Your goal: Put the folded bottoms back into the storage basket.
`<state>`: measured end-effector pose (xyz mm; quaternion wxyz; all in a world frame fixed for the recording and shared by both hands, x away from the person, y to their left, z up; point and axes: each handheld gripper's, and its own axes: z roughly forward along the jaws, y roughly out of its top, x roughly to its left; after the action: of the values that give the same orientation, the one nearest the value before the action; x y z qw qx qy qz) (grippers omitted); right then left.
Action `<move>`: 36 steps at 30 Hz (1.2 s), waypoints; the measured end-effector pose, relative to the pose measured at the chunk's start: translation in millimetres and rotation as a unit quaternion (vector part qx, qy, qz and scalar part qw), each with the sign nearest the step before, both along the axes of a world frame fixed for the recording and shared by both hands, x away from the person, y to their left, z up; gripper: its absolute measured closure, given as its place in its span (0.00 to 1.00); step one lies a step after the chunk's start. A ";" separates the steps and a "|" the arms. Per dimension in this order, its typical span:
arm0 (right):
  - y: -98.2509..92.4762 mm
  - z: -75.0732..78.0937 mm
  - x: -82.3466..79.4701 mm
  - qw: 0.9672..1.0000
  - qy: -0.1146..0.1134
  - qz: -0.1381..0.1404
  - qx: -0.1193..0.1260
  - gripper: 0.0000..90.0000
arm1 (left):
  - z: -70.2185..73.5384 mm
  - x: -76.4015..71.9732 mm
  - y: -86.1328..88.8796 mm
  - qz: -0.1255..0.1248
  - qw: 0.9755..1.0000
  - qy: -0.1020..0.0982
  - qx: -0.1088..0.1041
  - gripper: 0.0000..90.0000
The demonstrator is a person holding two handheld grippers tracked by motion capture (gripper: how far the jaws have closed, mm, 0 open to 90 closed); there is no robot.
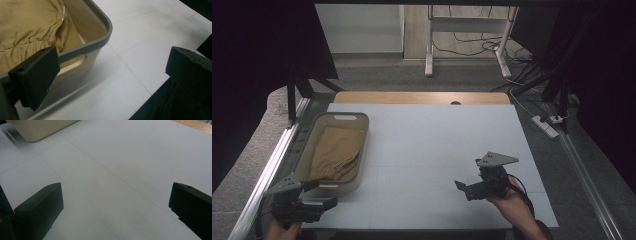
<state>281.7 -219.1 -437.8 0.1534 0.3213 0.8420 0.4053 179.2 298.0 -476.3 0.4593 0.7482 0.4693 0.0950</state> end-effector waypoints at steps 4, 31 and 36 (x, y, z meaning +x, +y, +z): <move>-12.6 -1.0 -4.8 1.000 0.000 -0.014 -0.003 0.00 | 0.0 0.1 -0.6 -0.001 1.000 0.001 0.003 0.00; -87.0 -1.7 -38.3 0.994 0.007 -0.107 0.008 0.00 | 0.4 1.0 -3.3 0.001 1.000 0.012 0.018 0.01; -91.1 -1.2 -42.8 0.993 0.016 -0.114 0.001 0.00 | 0.1 1.4 -3.2 0.002 1.000 0.015 0.019 0.01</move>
<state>238.9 -310.2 -438.9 0.1849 0.4217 0.8019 0.3808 180.6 294.8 -476.3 0.4377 0.7570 0.4760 0.0938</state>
